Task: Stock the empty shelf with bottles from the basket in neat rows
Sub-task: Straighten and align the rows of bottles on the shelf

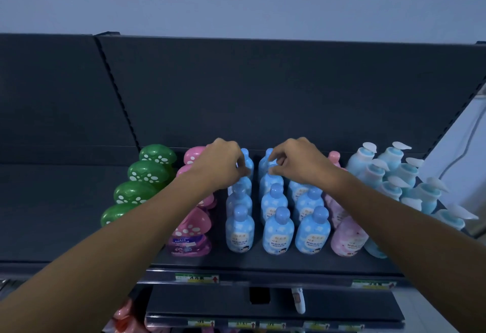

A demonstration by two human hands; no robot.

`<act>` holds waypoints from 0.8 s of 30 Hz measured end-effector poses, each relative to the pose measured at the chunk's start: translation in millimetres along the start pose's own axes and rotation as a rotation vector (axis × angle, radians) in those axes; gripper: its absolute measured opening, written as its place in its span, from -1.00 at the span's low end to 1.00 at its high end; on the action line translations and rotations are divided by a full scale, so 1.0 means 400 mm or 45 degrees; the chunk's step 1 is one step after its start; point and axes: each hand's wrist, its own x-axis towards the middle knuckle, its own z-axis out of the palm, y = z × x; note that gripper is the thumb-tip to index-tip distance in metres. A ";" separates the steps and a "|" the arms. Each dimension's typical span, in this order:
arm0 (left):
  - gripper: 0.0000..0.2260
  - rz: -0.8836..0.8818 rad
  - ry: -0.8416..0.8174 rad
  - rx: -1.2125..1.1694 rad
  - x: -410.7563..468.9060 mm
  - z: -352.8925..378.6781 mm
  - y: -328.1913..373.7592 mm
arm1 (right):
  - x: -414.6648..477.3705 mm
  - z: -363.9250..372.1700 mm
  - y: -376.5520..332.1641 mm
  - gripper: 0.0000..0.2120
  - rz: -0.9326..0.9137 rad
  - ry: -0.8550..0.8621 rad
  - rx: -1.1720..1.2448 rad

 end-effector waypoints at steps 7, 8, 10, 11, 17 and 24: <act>-0.63 0.001 -0.218 0.033 0.061 0.033 -0.027 | 0.046 0.041 0.014 -0.65 0.018 -0.139 -0.114; -0.64 0.009 -0.230 0.023 0.065 0.041 -0.030 | 0.047 0.046 0.017 -0.67 0.011 -0.138 -0.118; -0.68 0.024 -0.213 0.015 0.070 0.050 -0.032 | 0.049 0.049 0.021 -0.71 0.001 -0.136 -0.125; -0.69 0.027 -0.196 0.017 0.072 0.050 -0.032 | 0.050 0.047 0.022 -0.71 -0.003 -0.141 -0.126; -0.69 0.014 -0.146 0.007 0.084 0.060 -0.032 | 0.054 0.043 0.019 -0.75 -0.029 -0.156 -0.137; -0.56 0.000 -0.204 0.003 0.101 0.054 -0.040 | 0.069 0.032 0.018 -0.69 0.003 -0.196 -0.121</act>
